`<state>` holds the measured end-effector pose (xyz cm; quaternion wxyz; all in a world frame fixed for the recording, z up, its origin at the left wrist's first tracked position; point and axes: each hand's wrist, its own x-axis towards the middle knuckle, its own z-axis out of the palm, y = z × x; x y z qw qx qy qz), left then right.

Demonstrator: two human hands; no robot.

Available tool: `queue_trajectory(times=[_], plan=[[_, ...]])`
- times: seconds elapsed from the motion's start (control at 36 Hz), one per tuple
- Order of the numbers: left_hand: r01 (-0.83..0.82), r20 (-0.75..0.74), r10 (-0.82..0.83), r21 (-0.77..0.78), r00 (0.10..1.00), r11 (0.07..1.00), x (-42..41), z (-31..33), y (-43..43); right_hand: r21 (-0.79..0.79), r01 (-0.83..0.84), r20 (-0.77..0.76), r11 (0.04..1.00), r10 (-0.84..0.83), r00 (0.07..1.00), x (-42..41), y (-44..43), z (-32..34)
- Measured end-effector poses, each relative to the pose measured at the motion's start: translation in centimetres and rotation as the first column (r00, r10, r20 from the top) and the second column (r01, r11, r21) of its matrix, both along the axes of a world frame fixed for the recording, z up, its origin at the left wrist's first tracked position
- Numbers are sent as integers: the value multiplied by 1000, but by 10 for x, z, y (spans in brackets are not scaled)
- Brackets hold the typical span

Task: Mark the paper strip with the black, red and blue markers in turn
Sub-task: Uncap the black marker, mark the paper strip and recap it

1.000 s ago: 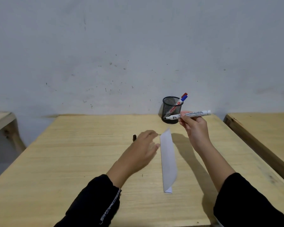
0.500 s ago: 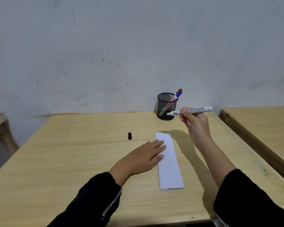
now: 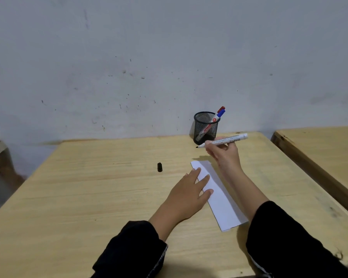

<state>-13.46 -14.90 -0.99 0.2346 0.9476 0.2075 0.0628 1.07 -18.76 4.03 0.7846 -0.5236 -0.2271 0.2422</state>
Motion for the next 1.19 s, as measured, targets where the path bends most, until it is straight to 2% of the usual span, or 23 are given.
queue_trajectory(times=[0.08,0.17,0.28,0.5,0.61,0.78,1.19], plan=[[-8,-5,8,-13,1000,1000,0,0,2,-147,27,122,989,-9,992,0,9,-7],[-1,-5,1,-6,1000,1000,-1,0,2,-214,24,130,976,4,992,2,16,-12],[-2,-12,2,-8,1000,1000,-1,2,1,-167,-41,30,985,47,998,0,22,-20],[-4,-35,4,6,999,1000,2,2,2,-208,-61,39,976,71,997,3,27,-32],[14,-27,-13,11,1000,1000,1,2,2,-158,-113,-31,981,110,993,4,31,-37],[25,-29,-25,21,999,999,1,6,2,-120,-144,-25,982,142,990,4,35,-38],[26,-67,-25,25,997,999,1,11,0,-158,-150,22,976,155,988,2,34,-36]])
